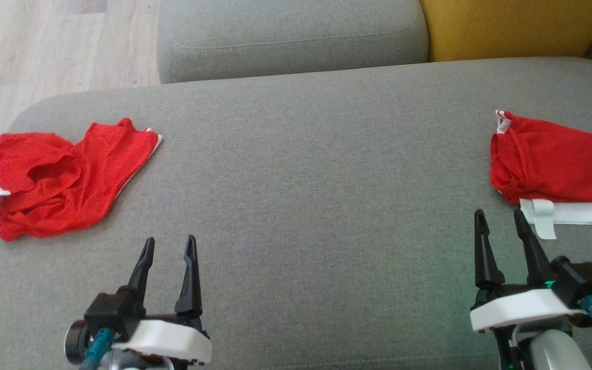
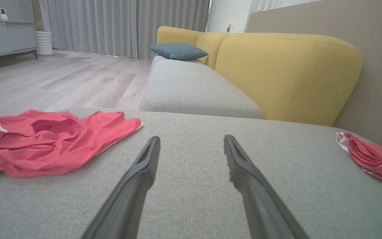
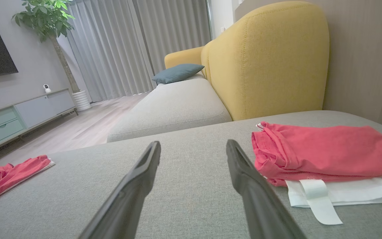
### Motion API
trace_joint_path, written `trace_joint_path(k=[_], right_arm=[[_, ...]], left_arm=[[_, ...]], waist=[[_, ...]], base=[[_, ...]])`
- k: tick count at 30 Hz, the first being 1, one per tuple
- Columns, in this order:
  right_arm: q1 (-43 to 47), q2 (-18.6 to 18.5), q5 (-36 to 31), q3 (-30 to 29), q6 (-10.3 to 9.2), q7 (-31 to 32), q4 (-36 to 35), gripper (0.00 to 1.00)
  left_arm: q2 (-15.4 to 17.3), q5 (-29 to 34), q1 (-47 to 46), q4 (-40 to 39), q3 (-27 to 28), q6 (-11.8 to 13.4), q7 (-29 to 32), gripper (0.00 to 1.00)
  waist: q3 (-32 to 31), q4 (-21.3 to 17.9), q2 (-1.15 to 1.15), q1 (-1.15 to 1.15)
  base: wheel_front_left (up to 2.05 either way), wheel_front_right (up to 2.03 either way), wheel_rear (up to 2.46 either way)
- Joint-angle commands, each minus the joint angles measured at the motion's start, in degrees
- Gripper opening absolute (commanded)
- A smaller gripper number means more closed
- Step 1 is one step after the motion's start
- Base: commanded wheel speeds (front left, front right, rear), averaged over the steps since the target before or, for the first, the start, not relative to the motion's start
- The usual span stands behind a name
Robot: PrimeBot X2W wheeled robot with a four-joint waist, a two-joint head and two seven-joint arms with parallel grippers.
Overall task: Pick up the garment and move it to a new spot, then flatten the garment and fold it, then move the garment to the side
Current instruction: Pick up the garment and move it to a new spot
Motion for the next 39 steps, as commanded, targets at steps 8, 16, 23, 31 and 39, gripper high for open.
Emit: trace_joint_path(k=[8,16,23,31,39], right_arm=[[-1.28,-0.14,0.36,0.76,0.19,-0.53,-1.77,1.0],[-1.05,-0.14,0.75,2.17,0.19,-0.53,-1.42,1.0],[-0.7,-0.14,1.72,4.65,0.19,-0.53,-1.21,1.0],[-0.9,-0.14,2.93,6.52,0.19,-0.53,-0.87,1.0],[-1.04,-0.14,3.28,7.84,0.19,-0.53,0.05,1.0]], left_arm=[[0.4,-0.03,-2.91,-1.61,0.94,-0.01,-0.29,1.0],[0.4,-0.07,-3.79,-1.84,1.56,0.16,-0.29,1.0],[0.4,0.65,-4.78,-1.82,4.12,-0.36,-0.29,1.0],[0.4,1.09,-4.59,-2.02,7.02,-0.92,-0.29,1.0],[0.4,1.03,-4.05,-1.8,8.47,-0.89,-0.29,1.0]], waist=[[-0.06,0.94,0.0,0.0],[-0.02,5.15,0.0,0.0],[0.2,12.43,0.0,0.0],[0.23,20.33,0.0,0.0],[0.26,24.4,0.0,0.0]], base=[[0.0,0.0,0.0],[0.0,0.0,0.0],[0.0,0.0,0.0],[0.0,0.0,0.0],[0.0,0.0,0.0]])
